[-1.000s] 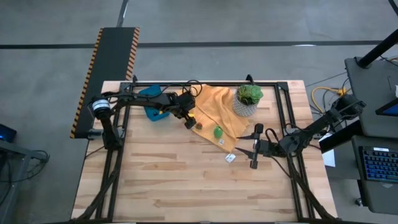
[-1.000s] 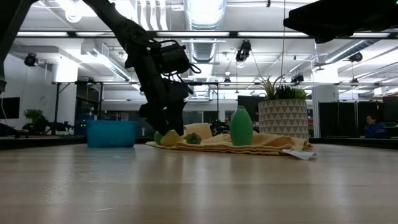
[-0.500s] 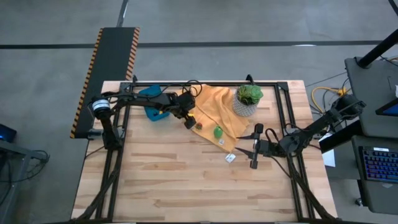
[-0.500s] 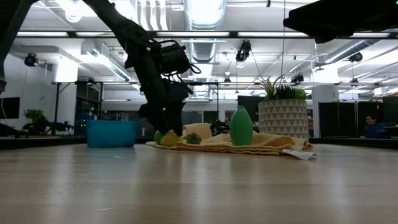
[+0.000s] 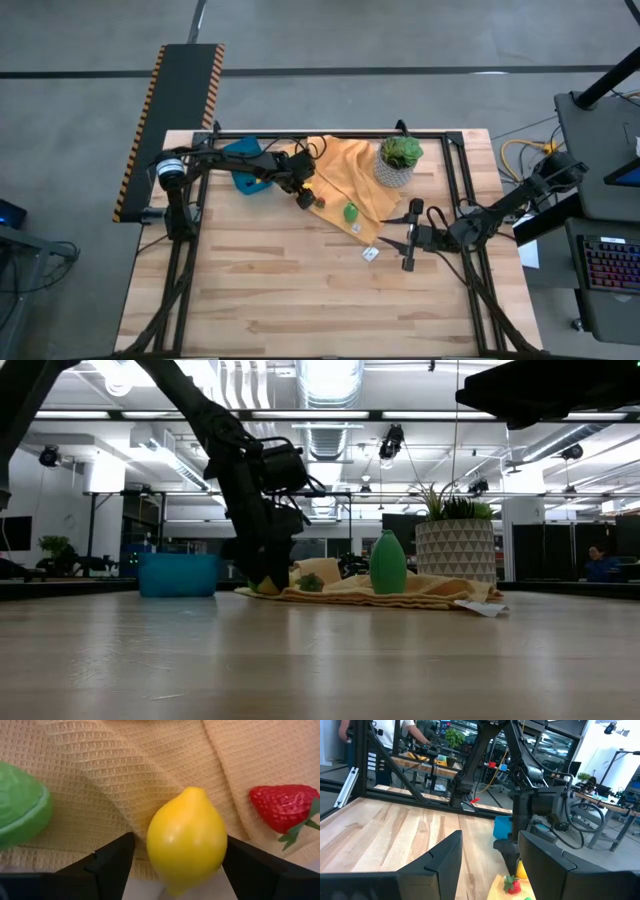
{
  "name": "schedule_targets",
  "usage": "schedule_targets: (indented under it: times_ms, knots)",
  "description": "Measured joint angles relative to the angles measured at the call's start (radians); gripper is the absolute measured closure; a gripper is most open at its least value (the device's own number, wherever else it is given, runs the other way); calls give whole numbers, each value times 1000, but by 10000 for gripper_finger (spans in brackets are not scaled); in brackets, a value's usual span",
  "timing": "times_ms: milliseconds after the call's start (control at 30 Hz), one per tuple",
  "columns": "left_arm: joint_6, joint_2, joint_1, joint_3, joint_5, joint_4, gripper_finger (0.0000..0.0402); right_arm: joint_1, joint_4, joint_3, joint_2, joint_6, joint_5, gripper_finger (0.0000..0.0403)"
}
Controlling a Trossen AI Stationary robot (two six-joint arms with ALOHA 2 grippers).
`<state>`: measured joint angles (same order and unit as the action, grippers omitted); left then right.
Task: Pick and placing Produce into tupperware
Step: Put the lemon into the blue bin
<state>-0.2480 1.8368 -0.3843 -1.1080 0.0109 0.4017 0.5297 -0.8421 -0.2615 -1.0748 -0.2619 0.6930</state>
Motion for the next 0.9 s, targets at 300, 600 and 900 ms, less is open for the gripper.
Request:
schedule_targets:
  times_ms: [300,600,900]
  knots:
    - [2,-18,0,1,2,6,130,0,0,0,0,0,16,216]
    - [19,-18,0,-2,-14,6,154,0,0,0,0,0,16,216]
    - [20,-18,0,-1,-16,4,223,0,0,0,0,0,16,216]
